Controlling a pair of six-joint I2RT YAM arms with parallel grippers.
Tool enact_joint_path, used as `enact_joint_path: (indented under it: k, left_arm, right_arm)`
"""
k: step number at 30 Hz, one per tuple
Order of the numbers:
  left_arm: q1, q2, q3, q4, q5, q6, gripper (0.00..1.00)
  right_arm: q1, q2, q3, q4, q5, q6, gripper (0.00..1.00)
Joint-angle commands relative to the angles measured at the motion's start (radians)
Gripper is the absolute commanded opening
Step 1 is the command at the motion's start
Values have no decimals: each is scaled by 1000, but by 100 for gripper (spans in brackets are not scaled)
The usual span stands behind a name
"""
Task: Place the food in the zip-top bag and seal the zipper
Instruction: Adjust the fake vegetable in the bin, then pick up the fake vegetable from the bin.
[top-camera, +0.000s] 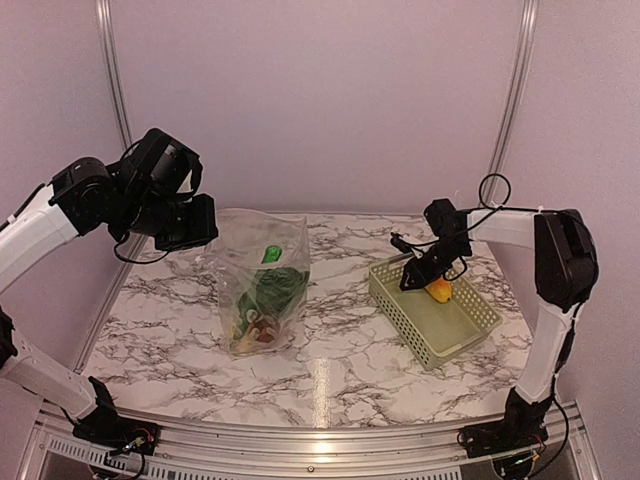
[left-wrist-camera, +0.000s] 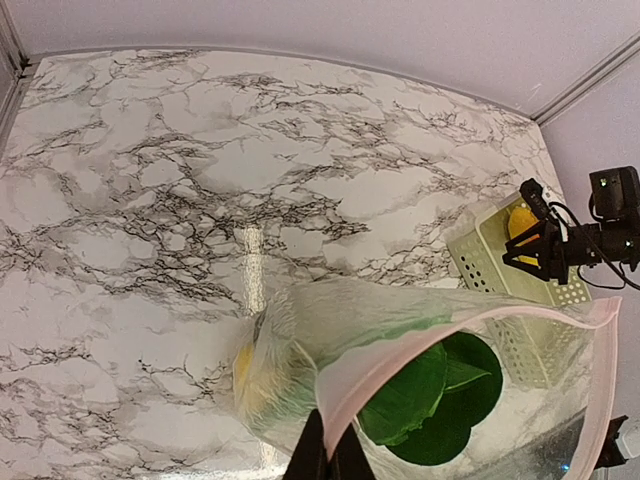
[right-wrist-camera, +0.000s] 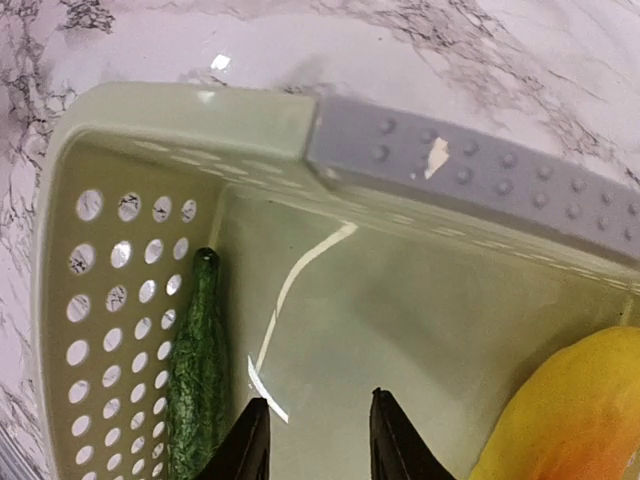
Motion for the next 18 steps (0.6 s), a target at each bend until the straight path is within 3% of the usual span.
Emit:
enact_joint_path:
  k: [1,6,18]
  left_arm:
    - [6,-12,0,23,-9,7,2]
    - [8,1,15,21,-8,2,2]
    - [9,9,67,-10,-15,-8,3]
  right_arm:
    - [20,-32,61,-95,-101,-92,32]
    - [52,25,122,-166,-114,-150,35]
    - [122,104,96,-64,-9,-36,39]
